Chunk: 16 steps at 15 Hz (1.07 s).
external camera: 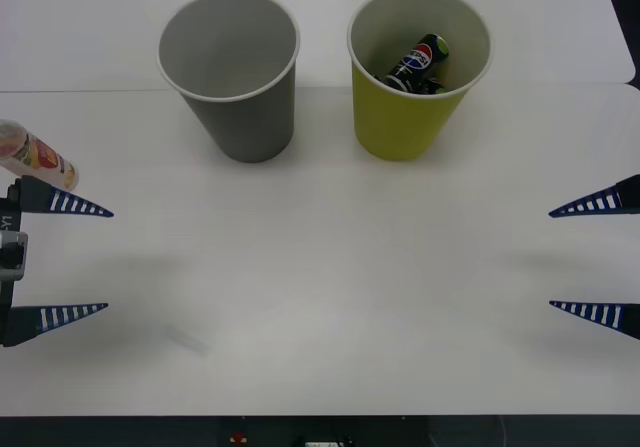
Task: Put the can into the green bin and the plastic bottle into the gray bin
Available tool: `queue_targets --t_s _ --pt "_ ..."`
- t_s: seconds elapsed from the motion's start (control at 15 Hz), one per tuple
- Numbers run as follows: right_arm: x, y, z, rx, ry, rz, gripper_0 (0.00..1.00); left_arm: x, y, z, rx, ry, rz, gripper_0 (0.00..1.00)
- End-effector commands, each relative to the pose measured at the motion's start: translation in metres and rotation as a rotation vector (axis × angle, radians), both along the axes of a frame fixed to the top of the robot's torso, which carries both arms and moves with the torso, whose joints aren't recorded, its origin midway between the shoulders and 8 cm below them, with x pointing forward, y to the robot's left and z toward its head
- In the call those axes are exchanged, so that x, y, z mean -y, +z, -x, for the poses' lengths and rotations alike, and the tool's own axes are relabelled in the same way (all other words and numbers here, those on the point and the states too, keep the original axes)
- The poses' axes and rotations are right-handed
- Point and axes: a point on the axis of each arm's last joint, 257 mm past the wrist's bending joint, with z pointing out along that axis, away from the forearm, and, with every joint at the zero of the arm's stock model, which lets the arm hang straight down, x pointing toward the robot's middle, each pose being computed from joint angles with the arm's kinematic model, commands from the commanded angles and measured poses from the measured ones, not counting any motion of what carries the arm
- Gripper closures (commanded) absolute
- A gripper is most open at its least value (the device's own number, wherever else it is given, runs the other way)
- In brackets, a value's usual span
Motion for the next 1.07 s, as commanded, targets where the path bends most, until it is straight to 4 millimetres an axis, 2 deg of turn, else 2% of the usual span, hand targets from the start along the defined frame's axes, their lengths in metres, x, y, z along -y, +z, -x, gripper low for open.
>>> queue_targets --t_s 0.07,0.2,0.53,1.07 --pt "0.000 0.000 0.000 0.000 0.000 0.000 0.00 0.000 0.000 0.000 0.000 0.000 0.000 0.00" --pt "0.000 0.000 0.000 0.000 0.000 0.000 0.00 0.002 -0.005 0.006 -0.016 -0.007 0.003 0.00" --pt "0.000 0.000 0.000 0.000 0.000 0.000 0.00 0.007 0.003 0.006 0.002 0.011 0.026 0.00" --pt "0.000 0.000 0.000 0.000 0.000 0.000 0.00 0.004 0.010 0.007 -0.029 0.234 0.228 0.00"
